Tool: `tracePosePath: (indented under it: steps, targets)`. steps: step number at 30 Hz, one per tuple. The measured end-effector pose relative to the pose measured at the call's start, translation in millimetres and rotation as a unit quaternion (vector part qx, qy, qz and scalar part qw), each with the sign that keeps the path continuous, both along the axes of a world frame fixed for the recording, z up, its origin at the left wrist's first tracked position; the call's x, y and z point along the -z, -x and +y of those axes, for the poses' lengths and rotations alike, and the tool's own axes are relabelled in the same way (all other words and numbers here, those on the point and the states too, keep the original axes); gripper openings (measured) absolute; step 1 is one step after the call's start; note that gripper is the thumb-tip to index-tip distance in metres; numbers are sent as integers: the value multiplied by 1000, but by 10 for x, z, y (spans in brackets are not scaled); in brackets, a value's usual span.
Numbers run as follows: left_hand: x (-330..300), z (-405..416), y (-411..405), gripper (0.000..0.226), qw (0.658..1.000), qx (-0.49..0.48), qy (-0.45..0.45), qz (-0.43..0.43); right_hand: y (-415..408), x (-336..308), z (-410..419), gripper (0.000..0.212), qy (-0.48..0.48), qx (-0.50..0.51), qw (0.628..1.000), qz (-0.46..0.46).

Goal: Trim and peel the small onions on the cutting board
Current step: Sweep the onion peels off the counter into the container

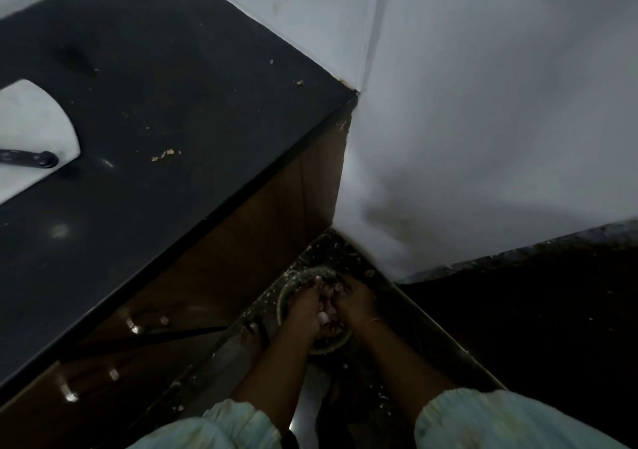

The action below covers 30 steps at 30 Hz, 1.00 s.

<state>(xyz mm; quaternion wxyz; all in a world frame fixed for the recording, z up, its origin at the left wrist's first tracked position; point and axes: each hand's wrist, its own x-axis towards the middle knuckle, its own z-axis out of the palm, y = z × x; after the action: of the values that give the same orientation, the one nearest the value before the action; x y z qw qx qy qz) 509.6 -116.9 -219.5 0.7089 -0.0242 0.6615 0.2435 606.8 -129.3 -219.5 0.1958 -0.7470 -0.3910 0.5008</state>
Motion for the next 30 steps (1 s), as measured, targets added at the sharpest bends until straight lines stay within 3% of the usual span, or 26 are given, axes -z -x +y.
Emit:
tracePosePath:
  steps: [2,5,8,12,15,17,19,21,24,30]
  targets:
    - [-68,36,-32,41,999,-17,-26,-37,38,-94,3,31,-5,54,998,30]
    - [-429,195,-212,30,990,-68,-101,-70,110,-447,155,23,-89,160,983,15]
    - [-1146,430,-308,23,971,-19,-238,30,230,-970,414,22,-206,230,950,46]
    - [-1966,821,66,27,908,-31,-408,84,549,-1686,891,22,-325,228,916,63]
    - [-2226,1046,662,29,835,-91,-508,190,887,-2049,1127,24,-372,123,920,30]
    - [-2224,1172,1159,34,794,-167,-516,274,1167,-2136,1255,30,-387,33,922,13]
    - [-2111,1226,1658,46,773,-223,-489,337,1504,-2060,1345,40,-377,-66,924,-7]
    - [-1991,1227,1979,57,776,-241,-461,357,1806,-1888,1372,53,-356,-170,913,-102]
    - [-1836,1217,2118,68,782,-206,-482,337,2127,-1696,1380,62,-383,-280,850,-229]
    - [-1790,1229,2129,67,777,-201,-508,314,2153,-1745,1474,56,-403,-484,750,-201]
